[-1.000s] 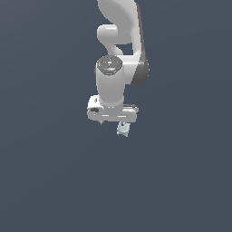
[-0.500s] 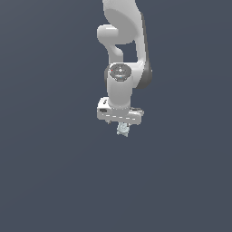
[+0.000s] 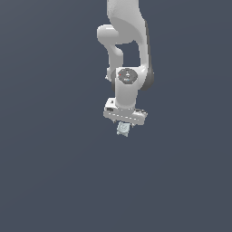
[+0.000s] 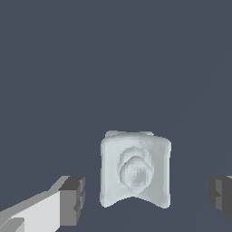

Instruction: Pick up the object and move it to a goal position.

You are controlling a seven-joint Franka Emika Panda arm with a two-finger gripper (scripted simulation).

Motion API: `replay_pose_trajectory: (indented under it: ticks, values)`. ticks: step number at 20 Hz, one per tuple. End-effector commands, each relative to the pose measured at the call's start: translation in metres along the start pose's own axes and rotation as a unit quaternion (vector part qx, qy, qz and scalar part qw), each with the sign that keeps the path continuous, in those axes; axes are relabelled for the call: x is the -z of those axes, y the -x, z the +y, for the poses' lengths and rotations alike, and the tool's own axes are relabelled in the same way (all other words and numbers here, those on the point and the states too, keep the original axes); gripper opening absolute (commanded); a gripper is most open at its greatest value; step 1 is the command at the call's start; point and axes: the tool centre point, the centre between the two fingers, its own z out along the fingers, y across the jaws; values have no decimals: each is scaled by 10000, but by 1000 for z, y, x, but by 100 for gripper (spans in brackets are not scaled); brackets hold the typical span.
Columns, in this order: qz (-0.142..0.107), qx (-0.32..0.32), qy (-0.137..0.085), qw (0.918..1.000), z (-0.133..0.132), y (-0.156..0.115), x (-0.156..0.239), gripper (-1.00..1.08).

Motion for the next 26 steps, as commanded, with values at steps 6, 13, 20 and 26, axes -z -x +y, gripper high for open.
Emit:
replay_pose_trajectory:
  ticks: [6, 13, 20, 26]
  values:
    - [10, -67, -1, 10000, -2, 4, -4, 100]
    - [12, -74, -2, 10000, -2, 5, -25, 100]
    - [16, -84, -2, 10000, -2, 6, -52, 100]
    - [16, -87, -3, 10000, -2, 5, -55, -100]
